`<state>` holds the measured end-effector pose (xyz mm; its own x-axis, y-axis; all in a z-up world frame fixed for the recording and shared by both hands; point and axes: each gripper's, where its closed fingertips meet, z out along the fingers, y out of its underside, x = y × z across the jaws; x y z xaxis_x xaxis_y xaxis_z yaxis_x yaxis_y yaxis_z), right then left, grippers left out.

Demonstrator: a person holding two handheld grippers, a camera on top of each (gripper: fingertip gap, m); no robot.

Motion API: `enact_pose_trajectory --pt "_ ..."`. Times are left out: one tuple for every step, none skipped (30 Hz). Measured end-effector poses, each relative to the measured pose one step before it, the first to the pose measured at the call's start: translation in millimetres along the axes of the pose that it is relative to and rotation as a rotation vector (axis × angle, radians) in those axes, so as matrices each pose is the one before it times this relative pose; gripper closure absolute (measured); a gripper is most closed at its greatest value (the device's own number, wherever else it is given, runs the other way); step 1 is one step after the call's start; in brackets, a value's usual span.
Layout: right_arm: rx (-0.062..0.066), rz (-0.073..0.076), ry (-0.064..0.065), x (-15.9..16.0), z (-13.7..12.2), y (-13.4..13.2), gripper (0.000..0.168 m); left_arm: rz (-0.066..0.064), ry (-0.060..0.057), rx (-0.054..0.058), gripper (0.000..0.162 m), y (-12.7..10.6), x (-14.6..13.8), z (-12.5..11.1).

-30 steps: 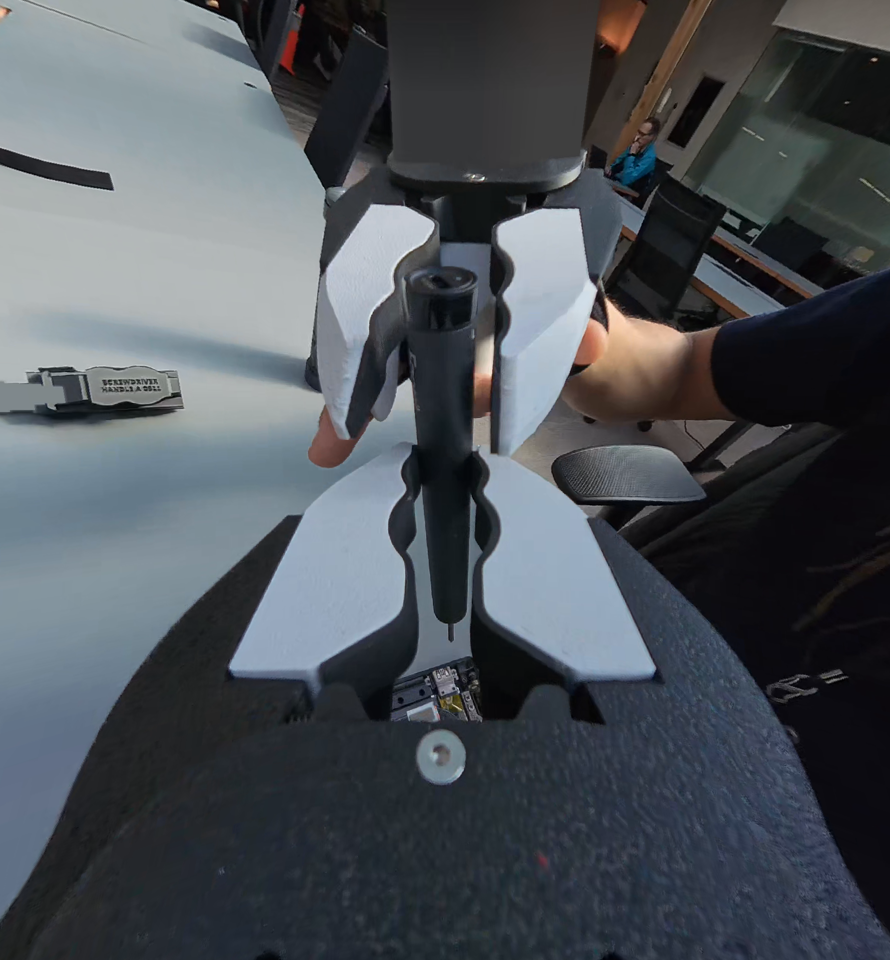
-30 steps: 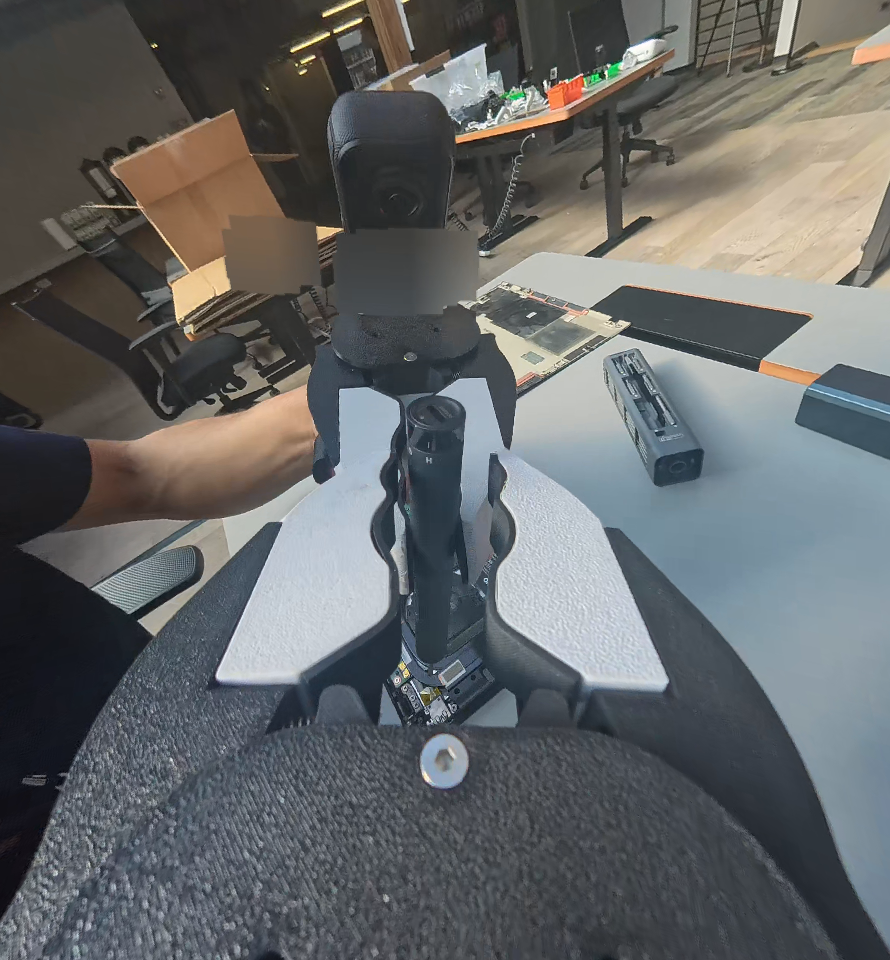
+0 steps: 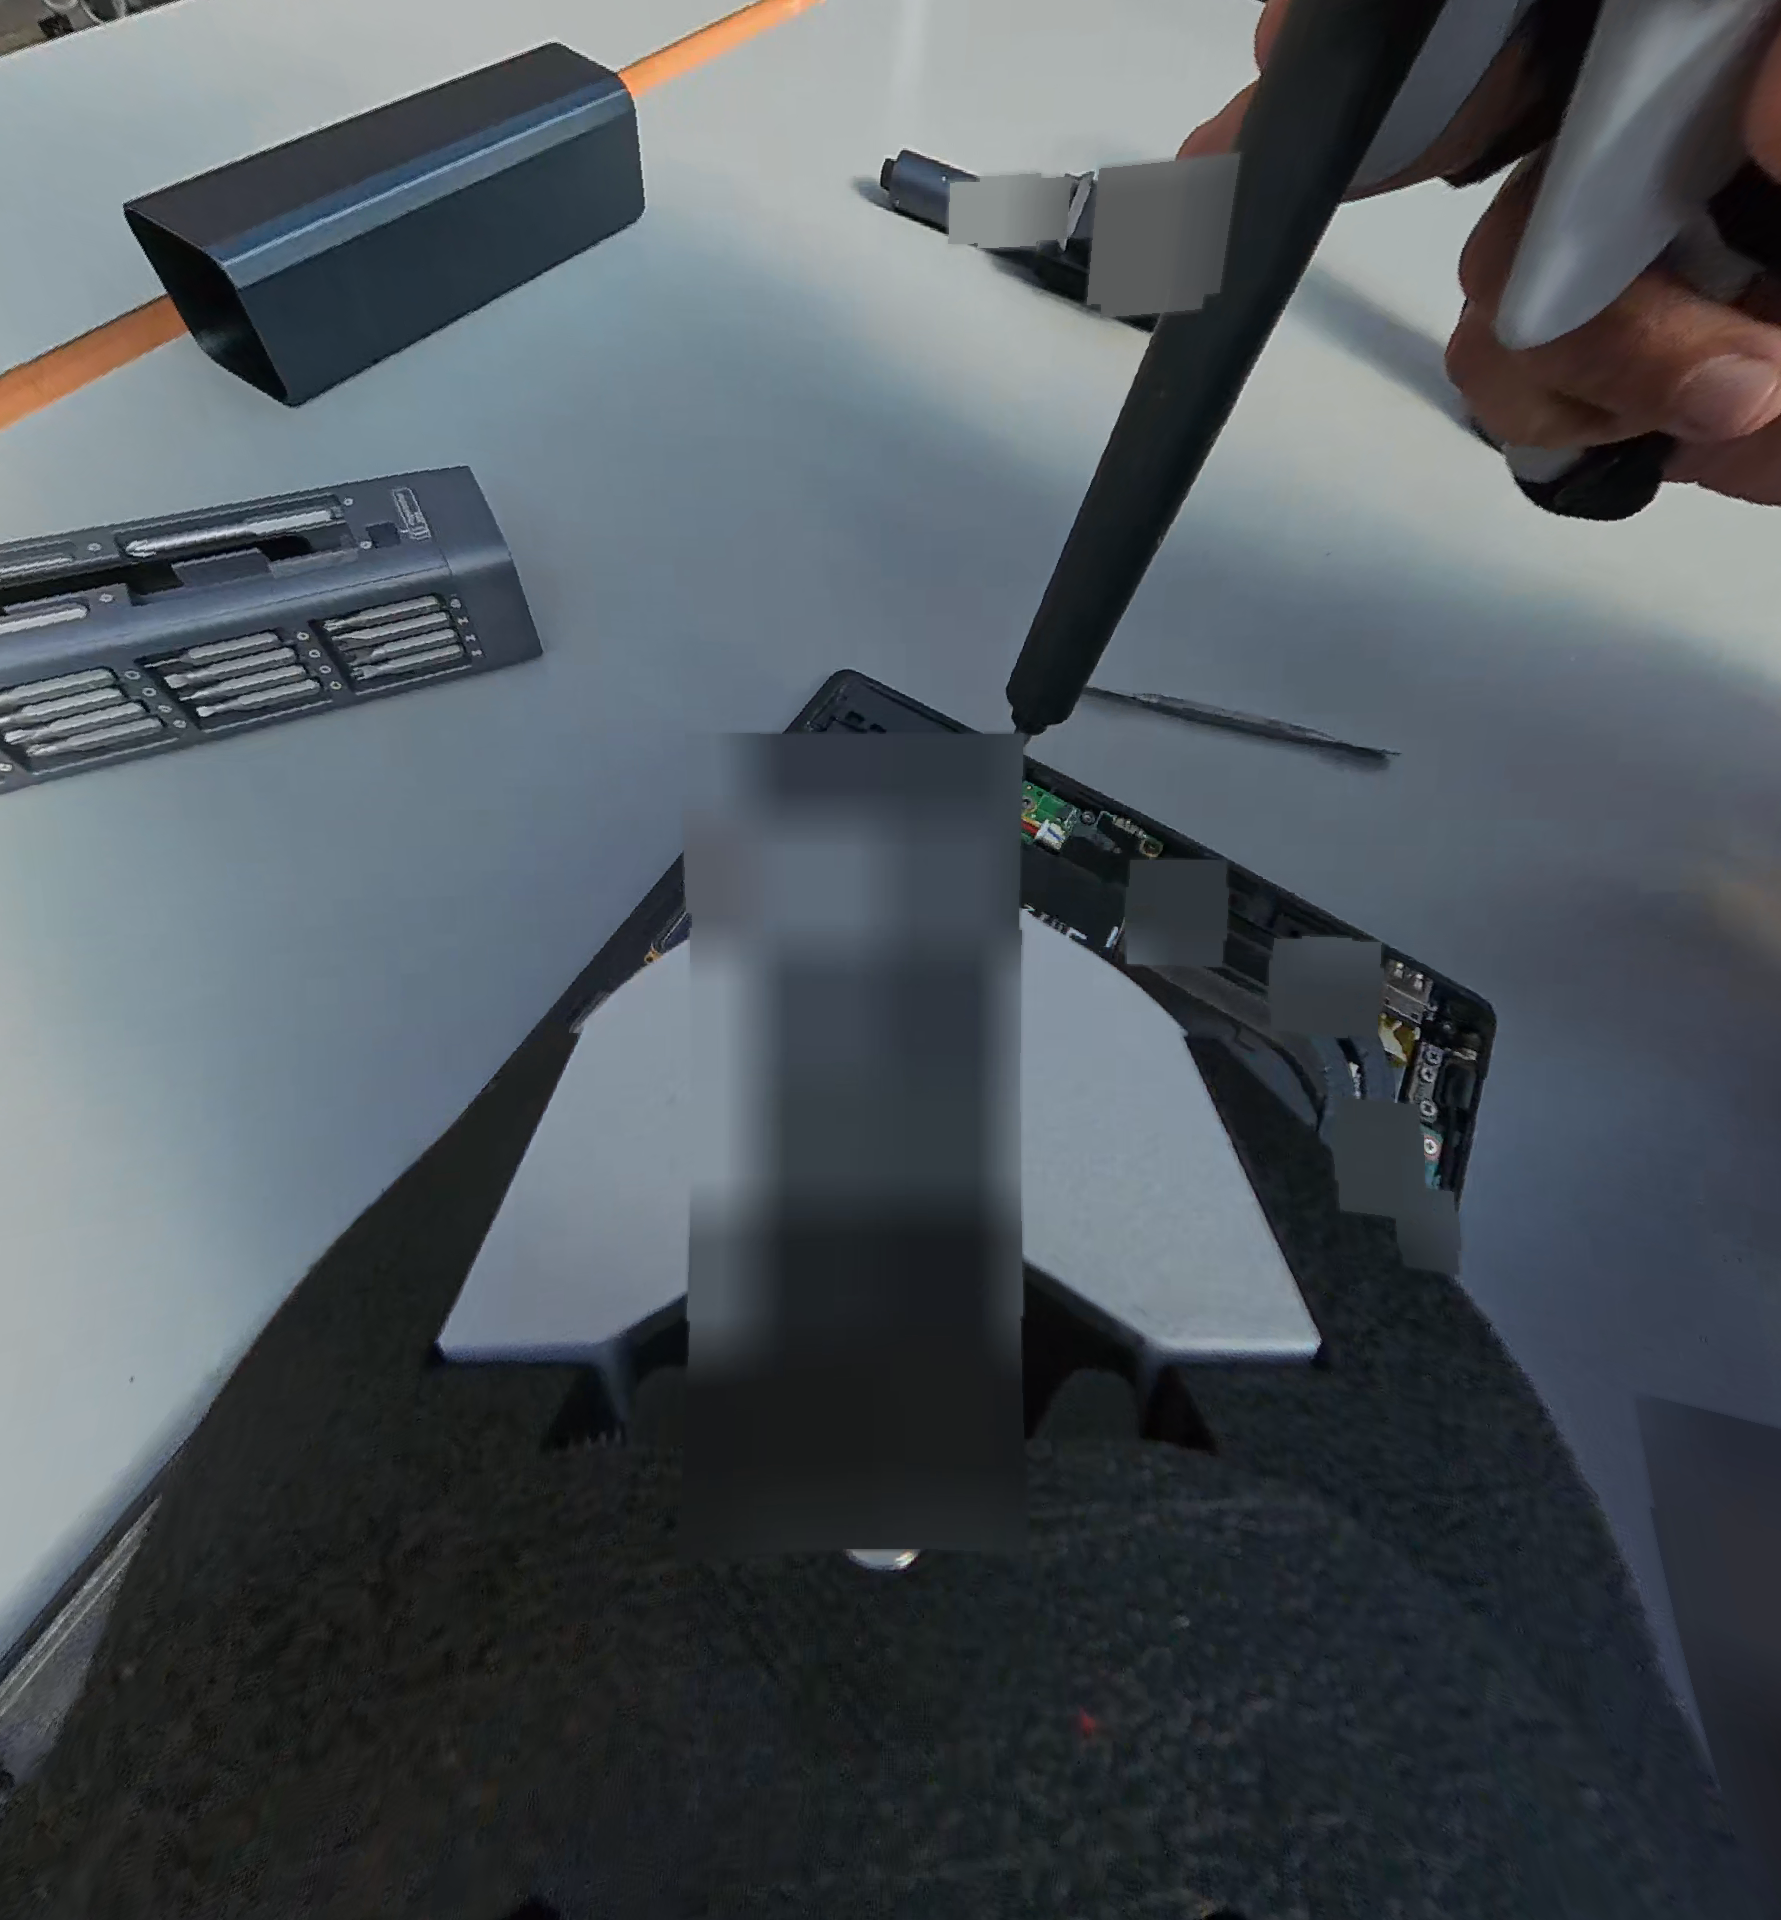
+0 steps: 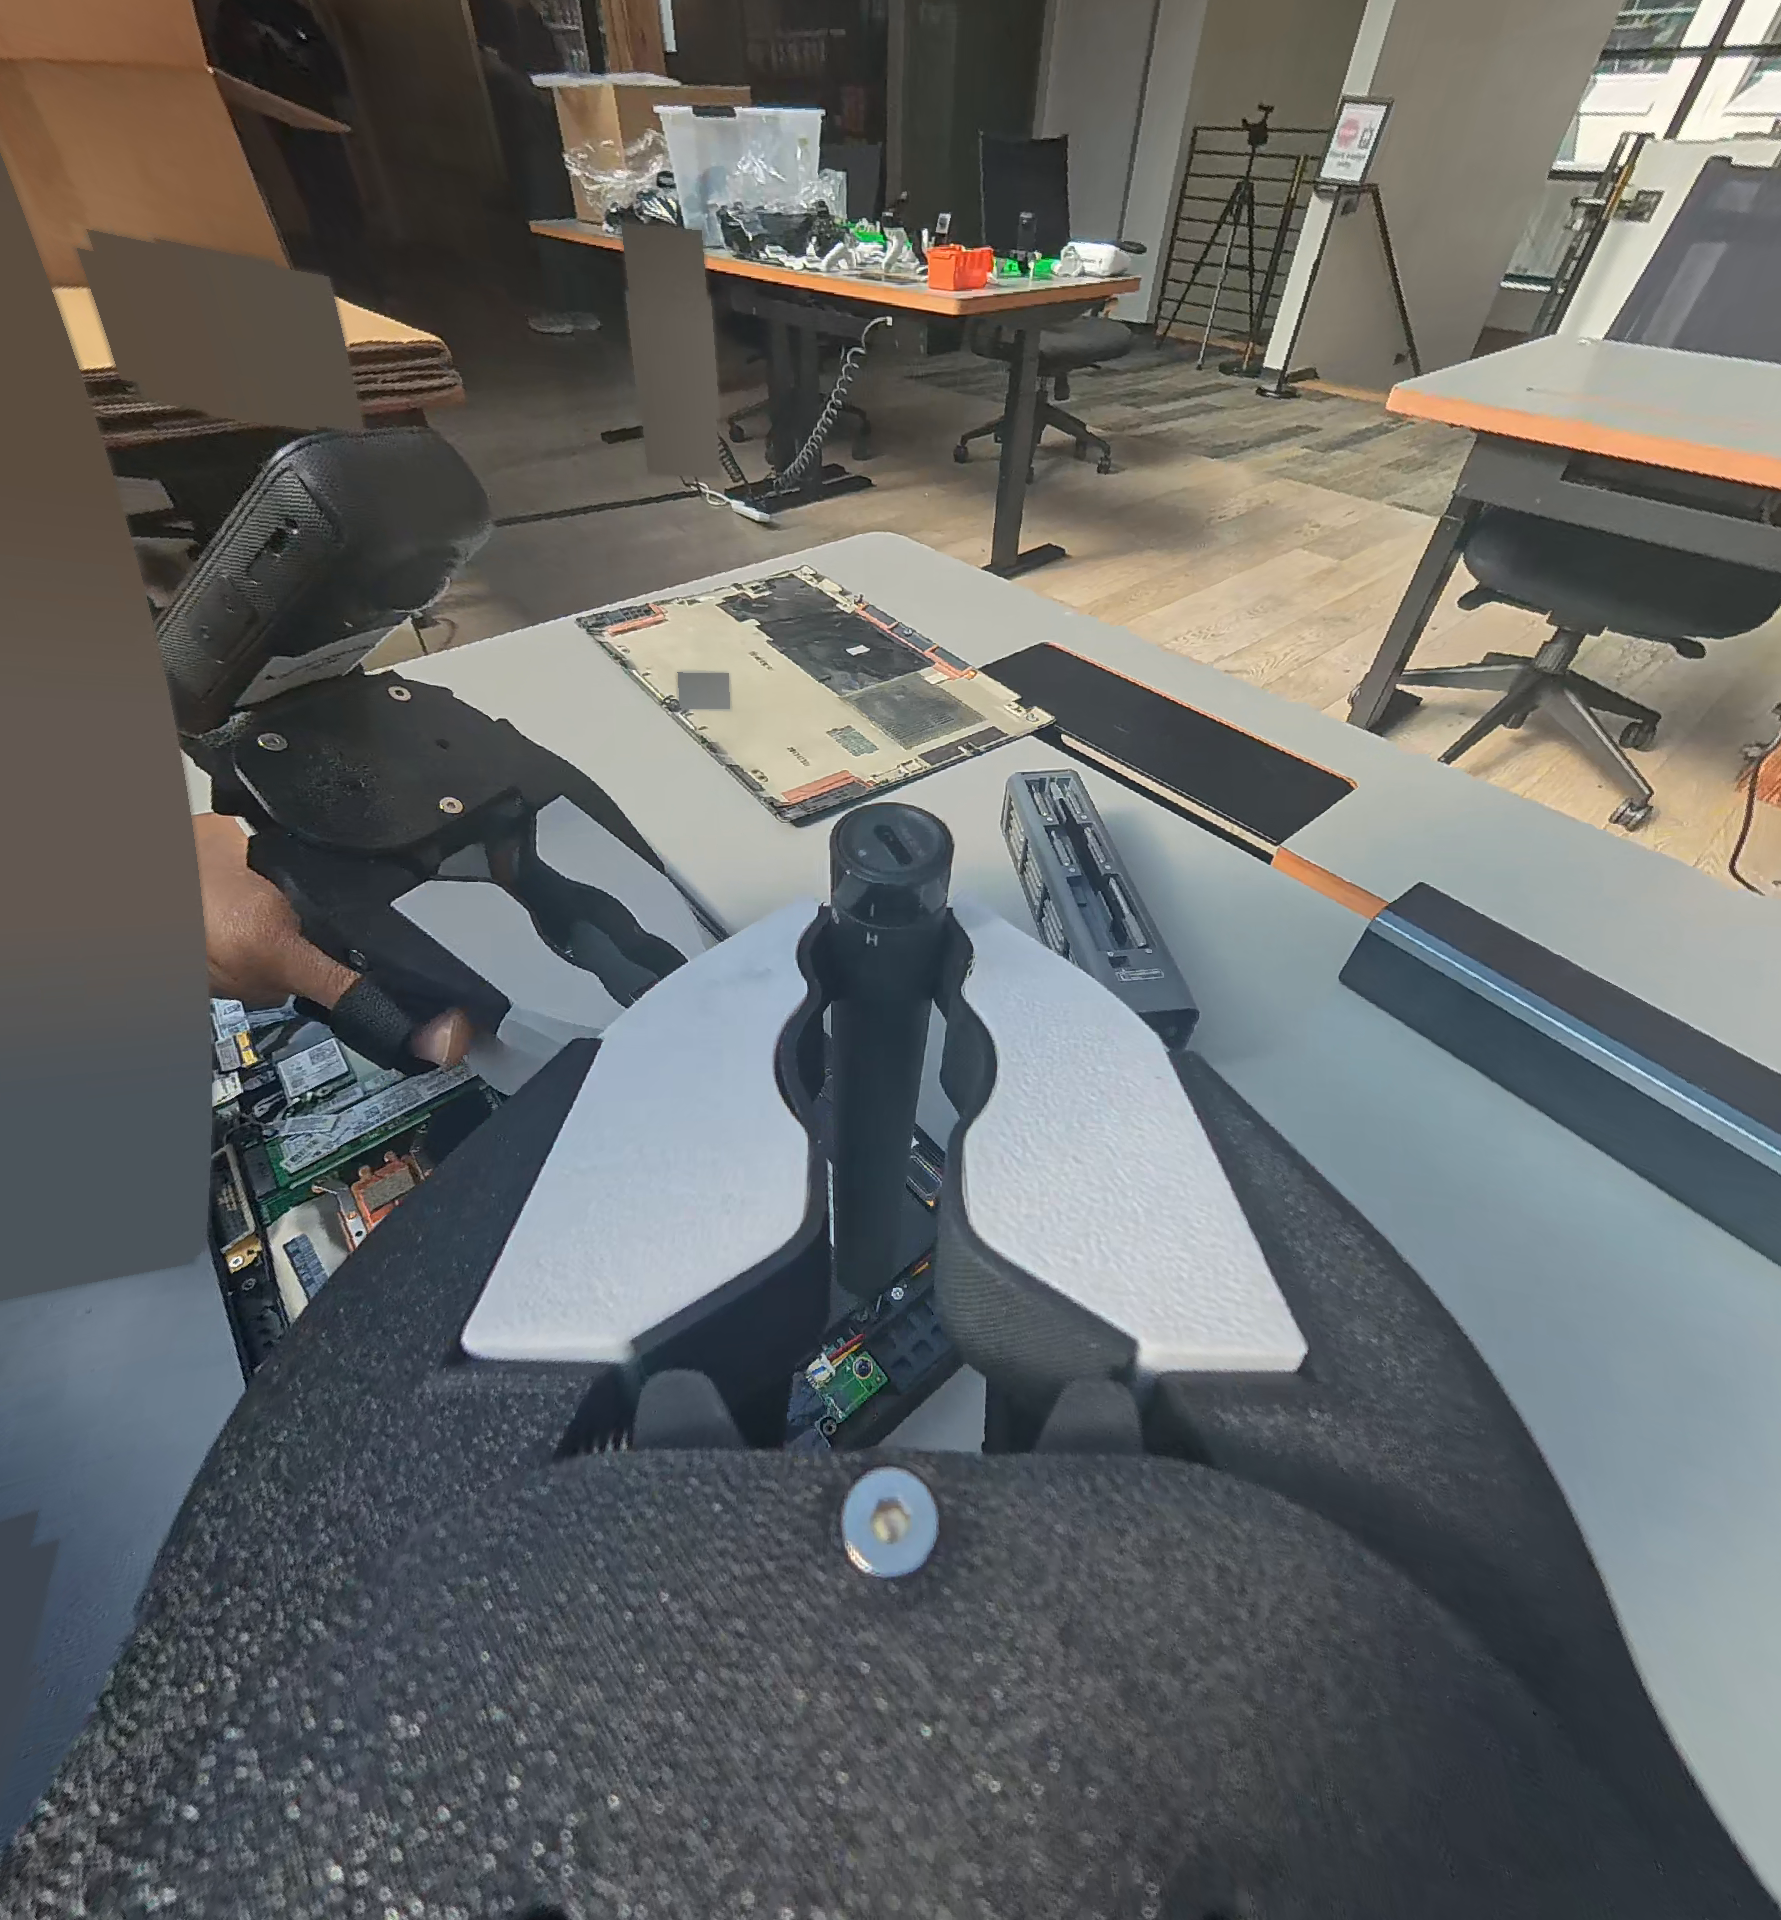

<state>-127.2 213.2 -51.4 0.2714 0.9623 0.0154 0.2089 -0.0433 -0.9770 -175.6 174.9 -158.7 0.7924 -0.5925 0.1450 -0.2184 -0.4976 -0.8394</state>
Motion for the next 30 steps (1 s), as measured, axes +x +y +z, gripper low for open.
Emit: enact_pose_trajectory --pt "-0.0046 -0.0031 -0.0019 -0.40 0.62 0.59 0.150 -0.0072 0.0001 -0.0009 0.138 1.18 -0.72 -0.39" --pt "-0.0045 -0.0004 -0.0013 -0.09 0.65 0.57 0.151 -0.0044 0.0015 0.0008 0.139 0.87 -0.51 -0.27" --pt "0.0005 0.0006 -0.0009 -0.17 0.46 -0.06 0.150 -0.0030 0.0014 -0.0001 0.139 0.82 -0.59 -0.27" --pt "0.0018 0.0017 -0.0027 -0.33 0.39 -0.19 0.151 -0.0015 0.0001 -0.0002 0.140 0.53 -0.59 -0.26" --pt "0.0018 0.0029 -0.0022 -0.39 0.13 -0.34 0.151 -0.0007 -0.0007 -0.0009 0.140 0.54 -0.50 -0.31" --pt "-0.0015 0.0007 -0.0016 -0.36 0.27 0.11 0.150 -0.0003 -0.0002 -0.0010 0.140 0.38 -0.36 -0.19" --pt "-0.0026 -0.0026 0.0012 -0.10 0.32 0.33 0.150 0.0003 0.0020 0.0003 0.141 0.13 0.12 -0.28" --pt "-0.0034 -0.0028 0.0012 -0.02 0.41 0.49 0.150 -0.0003 0.0030 0.0011 0.142 -0.04 0.45 -0.28" --pt "-0.0046 -0.0019 -0.0006 -0.13 0.39 0.74 0.150 -0.0009 0.0021 0.0017 0.142 -0.33 0.34 -0.27" --pt "0.0007 -0.0006 -0.0001 -0.07 0.05 0.01 0.150 -0.0006 0.0007 0.0007 0.142 -0.08 0.05 -0.18" --pt "0.0019 0.0007 -0.0007 -0.06 -0.17 -0.27 0.151 -0.0002 -0.0005 -0.0008 0.142 0.06 -0.18 -0.22" --pt "0.0006 0.0006 0.0001 0.12 -0.14 -0.14 0.150 -0.0004 -0.0001 -0.0016 0.142 0.24 -0.06 0.00" --pt "-0.0003 -0.0005 0.0013 0.33 -0.11 -0.04 0.151 -0.0013 0.0004 -0.0026 0.142 0.43 -0.08 0.16" --pt "0.0010 -0.0009 0.0003 0.26 -0.11 -0.18 0.151 -0.0011 0.0005 -0.0019 0.142 0.46 0.03 0.25" --pt "-0.0009 0.0014 0.0009 0.40 0.06 0.20 0.151 -0.0002 0.0010 -0.0006 0.142 0.17 0.13 0.18" --pt "-0.0014 0.0001 -0.0008 0.25 0.12 0.24 0.150 -0.0003 0.0018 -0.0005 0.142 0.15 0.24 0.19" --pt "-0.0005 0.0010 -0.0012 0.06 0.09 0.25 0.150 -0.0008 0.0020 0.0001 0.142 0.09 0.31 0.23" --pt "0.0000 -0.0006 0.0004 0.30 -0.04 0.01 0.150 -0.0010 0.0019 0.0006 0.142 -0.10 0.18 0.22" --pt "-0.0012 -0.0005 -0.0006 0.25 -0.03 0.04 0.150 -0.0001 0.0022 0.0005 0.142 -0.24 0.41 0.16" --pt "-0.0016 -0.0007 0.0013 0.51 -0.08 0.00 0.150 0.0005 0.0026 0.0007 0.143 -0.30 0.58 0.29" --pt "-0.0024 -0.0031 0.0028 0.56 -0.12 0.09 0.150 0.0007 0.0041 0.0004 0.143 -0.33 0.78 0.39" --pt "-0.0019 -0.0020 0.0034 0.65 -0.04 0.12 0.150 0.0027 0.0058 0.0022 0.144 -0.63 1.22 0.35" --pt "0.0003 0.0036 -0.0028 0.13 -0.05 0.10 0.150 0.0041 0.0078 0.0019 0.146 -0.70 1.56 0.57" --pt "0.0010 0.0031 -0.0008 0.36 -0.10 0.13 0.150 0.0043 0.0079 0.0008 0.146 -0.65 1.42 0.79" --pt "-0.0004 0.0021 0.0015 0.47 -0.04 0.38 0.150 0.0042 0.0043 0.0009 0.146 -0.61 1.02 0.92" --pt "0.0007 0.0029 -0.0006 0.20 -0.22 -0.02 0.150 0.0039 0.0059 -0.0005 0.146 -0.41 1.24 1.00" --pt "-0.0001 -0.0001 -0.0002 0.20 -0.02 0.12 0.150 0.0021 0.0063 -0.0027 0.146 -0.20 1.27 1.31" --pt "-0.0003 0.0054 -0.0004 0.19 -0.05 0.05 0.150 0.0021 0.0011 -0.0011 0.144 -0.25 0.55 1.36" --pt "0.0009 0.0052 -0.0018 -0.10 0.13 -0.03 0.150 0.0025 -0.0004 -0.0033 0.144 -0.04 0.34 1.50" --pt "0.0009 0.0020 -0.0036 -0.64 0.18 -0.05 0.150 0.0034 0.0037 -0.0047 0.144 -0.13 0.99 1.88"
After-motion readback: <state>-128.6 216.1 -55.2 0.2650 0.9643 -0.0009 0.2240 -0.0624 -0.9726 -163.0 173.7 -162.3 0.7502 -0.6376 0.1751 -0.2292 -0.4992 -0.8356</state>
